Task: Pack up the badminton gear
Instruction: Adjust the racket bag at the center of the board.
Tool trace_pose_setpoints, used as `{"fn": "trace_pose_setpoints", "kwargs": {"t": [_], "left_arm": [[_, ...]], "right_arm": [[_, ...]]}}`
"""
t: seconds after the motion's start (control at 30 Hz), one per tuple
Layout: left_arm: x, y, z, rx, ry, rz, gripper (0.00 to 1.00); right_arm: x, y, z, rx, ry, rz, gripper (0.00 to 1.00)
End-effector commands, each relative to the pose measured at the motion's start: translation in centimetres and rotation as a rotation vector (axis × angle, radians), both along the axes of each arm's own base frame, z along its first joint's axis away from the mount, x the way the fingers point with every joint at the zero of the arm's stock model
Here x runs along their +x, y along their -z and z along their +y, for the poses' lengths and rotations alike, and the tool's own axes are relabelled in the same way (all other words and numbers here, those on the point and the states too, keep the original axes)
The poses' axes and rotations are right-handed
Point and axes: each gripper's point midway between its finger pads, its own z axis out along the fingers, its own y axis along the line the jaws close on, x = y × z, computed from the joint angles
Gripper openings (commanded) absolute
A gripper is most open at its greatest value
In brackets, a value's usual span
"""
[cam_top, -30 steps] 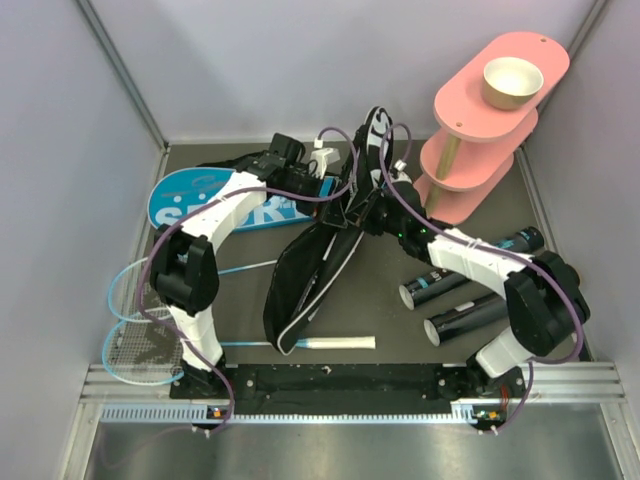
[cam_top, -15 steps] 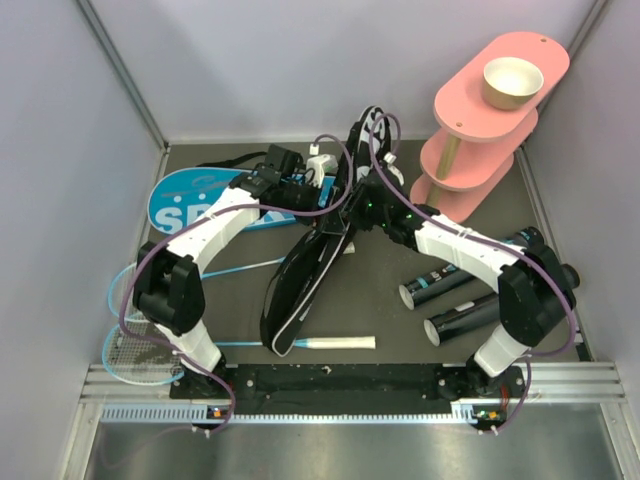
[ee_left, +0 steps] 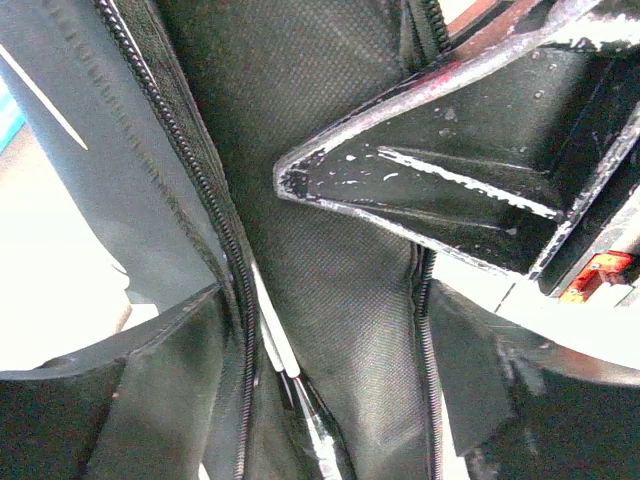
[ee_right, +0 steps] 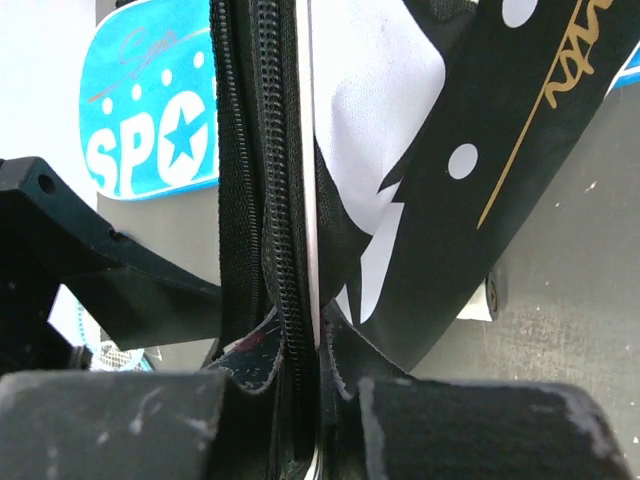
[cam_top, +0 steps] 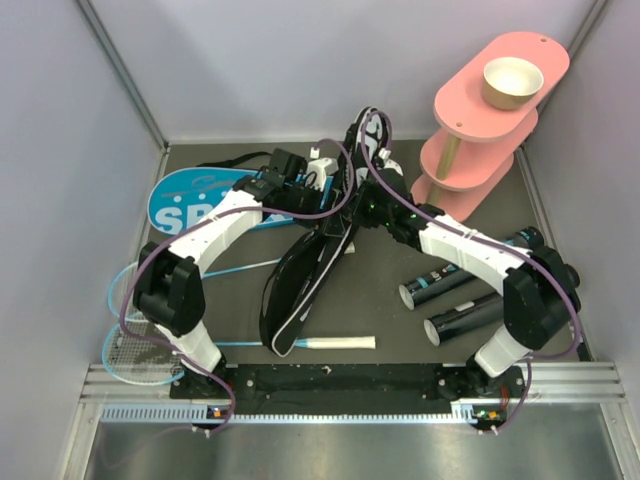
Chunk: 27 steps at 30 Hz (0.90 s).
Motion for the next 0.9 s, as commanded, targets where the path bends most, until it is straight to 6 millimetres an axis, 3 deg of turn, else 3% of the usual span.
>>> {"fn": "trace_pose_setpoints", "kwargs": {"t": [0.0,0.1,0.2,0.33,0.37,0.53,0.63,0.67,0.73,0.77,0.8,0.83,0.87], "left_arm": [[0.5,-2.6,1.2,0.015,-0.073,-0.095,0.87],[1.8,-3.8,2.8,0.062,-0.175,-0.167,0.96],[2.2,-4.1,2.7,0.059,-0.191,-0.174,0.96],[1.2,-1.3,1.5,0.07,-0.094,-0.032,0.9],[0.3,-1.2,0.9,0.049,-0.044,0.017,0.89],[-0.4,-0.2,-0.7,0.006,0.01,0.048,0.85],[0.8,0.4,-0.4,0.045,-0.029,0.029,0.68],[1.1,0.6,-0.2,0.064,-0.042,0.031,0.52],[1.4,0.5,0.0,0.079,-0.053,0.024,0.35],[1.5,0.1,0.0,0.079,-0.055,0.014,0.12],[1.7,-0.5,0.1,0.078,-0.066,-0.006,0.02],[1.7,-0.9,0.2,0.079,-0.071,-0.018,0.0],[1.6,-1.2,0.2,0.077,-0.071,-0.028,0.0]], "right_arm": [[-0.2,-2.4,-1.1,0.0,-0.02,-0.088,0.0],[-0.7,-2.8,-1.4,0.041,-0.02,-0.117,0.0],[-1.0,-3.4,-1.5,0.089,-0.019,-0.135,0.0],[-0.9,-3.7,-1.9,0.112,-0.017,-0.137,0.0],[-1.0,-3.9,-1.9,0.115,-0.015,-0.143,0.0],[-1.2,-3.9,-1.9,0.131,-0.031,-0.138,0.0],[-1.2,-4.0,-1.9,0.134,-0.036,-0.137,0.0],[-1.2,-4.0,-1.9,0.13,-0.04,-0.138,0.03],[-1.3,-4.1,-2.0,0.103,-0.05,-0.135,0.13],[-1.2,-4.3,-2.1,0.091,-0.051,-0.139,0.2],[-1.3,-3.8,-2.4,0.052,-0.064,-0.13,0.28],[-1.1,-4.6,-2.5,0.039,-0.066,-0.142,0.31],[-1.5,-3.9,-2.9,0.004,-0.07,-0.116,0.36]]}}
